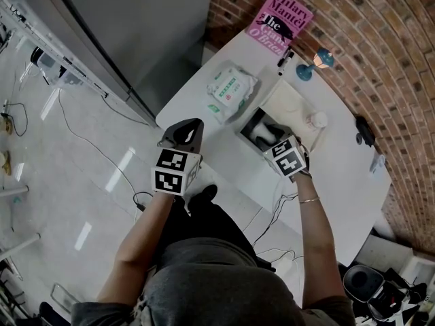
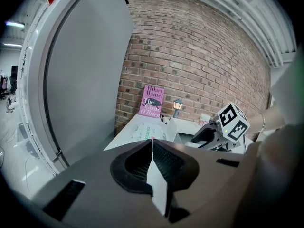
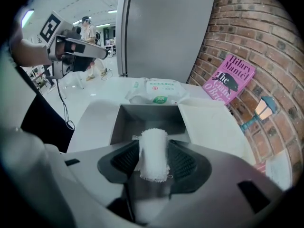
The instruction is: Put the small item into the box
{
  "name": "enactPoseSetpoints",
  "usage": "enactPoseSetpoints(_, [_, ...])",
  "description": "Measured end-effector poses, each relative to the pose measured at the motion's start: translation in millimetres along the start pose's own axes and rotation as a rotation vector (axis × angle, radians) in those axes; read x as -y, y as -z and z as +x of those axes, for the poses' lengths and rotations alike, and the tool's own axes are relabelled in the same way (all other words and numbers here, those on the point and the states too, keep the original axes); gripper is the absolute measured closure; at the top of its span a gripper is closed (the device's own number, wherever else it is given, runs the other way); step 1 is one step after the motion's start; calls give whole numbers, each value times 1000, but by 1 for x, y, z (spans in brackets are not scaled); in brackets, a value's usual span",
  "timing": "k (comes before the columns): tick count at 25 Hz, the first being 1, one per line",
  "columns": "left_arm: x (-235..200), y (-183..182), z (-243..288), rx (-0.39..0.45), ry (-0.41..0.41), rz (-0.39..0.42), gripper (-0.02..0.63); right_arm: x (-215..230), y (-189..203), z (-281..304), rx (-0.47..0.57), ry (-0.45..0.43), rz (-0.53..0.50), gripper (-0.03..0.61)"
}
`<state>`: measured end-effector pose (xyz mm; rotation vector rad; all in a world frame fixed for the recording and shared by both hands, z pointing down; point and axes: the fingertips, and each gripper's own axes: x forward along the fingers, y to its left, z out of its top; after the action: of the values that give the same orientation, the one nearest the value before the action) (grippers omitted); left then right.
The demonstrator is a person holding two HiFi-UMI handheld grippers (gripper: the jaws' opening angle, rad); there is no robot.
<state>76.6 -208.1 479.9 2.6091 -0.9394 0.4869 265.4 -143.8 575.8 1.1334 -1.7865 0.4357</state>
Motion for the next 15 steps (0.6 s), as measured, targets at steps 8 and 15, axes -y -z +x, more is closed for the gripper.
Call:
enactPoseSetpoints(8, [5, -6, 6, 5, 29, 11, 588, 11, -15, -24, 129, 19, 181, 396])
enactPoseSetpoints(15, [16, -12, 13, 7, 65, 36, 588, 16, -30, -54, 287, 48, 381, 426])
